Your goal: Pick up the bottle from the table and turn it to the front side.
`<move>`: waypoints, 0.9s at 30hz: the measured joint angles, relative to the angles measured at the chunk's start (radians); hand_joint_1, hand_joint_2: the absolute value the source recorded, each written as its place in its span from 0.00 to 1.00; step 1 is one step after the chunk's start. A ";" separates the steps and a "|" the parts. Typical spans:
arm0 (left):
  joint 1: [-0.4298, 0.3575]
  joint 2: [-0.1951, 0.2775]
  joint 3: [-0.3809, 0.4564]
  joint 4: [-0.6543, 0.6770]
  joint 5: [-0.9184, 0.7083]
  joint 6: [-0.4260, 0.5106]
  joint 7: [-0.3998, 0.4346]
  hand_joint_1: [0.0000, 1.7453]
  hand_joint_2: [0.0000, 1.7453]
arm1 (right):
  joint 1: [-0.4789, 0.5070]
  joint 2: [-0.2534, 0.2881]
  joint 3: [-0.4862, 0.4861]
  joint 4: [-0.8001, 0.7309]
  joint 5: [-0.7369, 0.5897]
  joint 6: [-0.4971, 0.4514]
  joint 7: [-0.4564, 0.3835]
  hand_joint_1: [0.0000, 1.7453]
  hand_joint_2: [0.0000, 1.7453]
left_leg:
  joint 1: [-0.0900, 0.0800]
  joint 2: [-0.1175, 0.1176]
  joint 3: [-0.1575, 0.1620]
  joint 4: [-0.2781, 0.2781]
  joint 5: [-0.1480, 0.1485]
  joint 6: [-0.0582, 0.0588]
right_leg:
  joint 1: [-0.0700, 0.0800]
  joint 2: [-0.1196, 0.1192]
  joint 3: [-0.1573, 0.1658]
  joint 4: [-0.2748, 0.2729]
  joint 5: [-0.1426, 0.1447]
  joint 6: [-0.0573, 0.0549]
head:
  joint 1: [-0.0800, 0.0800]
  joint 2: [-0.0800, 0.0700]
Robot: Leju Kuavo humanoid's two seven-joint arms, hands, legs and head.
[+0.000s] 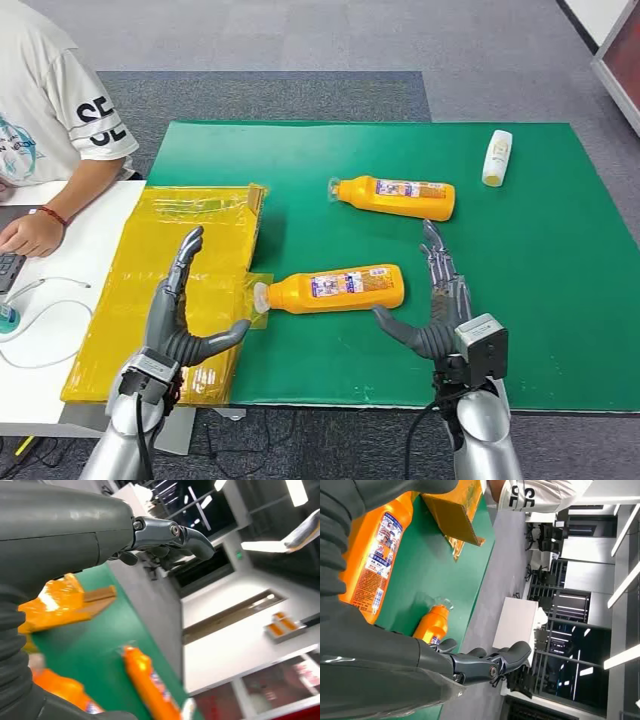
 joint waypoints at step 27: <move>-0.052 0.063 0.042 0.077 -0.006 -0.031 0.021 0.00 1.00 | -0.089 -0.122 0.140 0.173 0.455 -0.151 0.027 0.00 1.00 | 0.000 0.000 0.000 0.000 0.001 0.000 | 0.000 0.000 0.000 0.000 0.001 0.000 | 0.000 0.000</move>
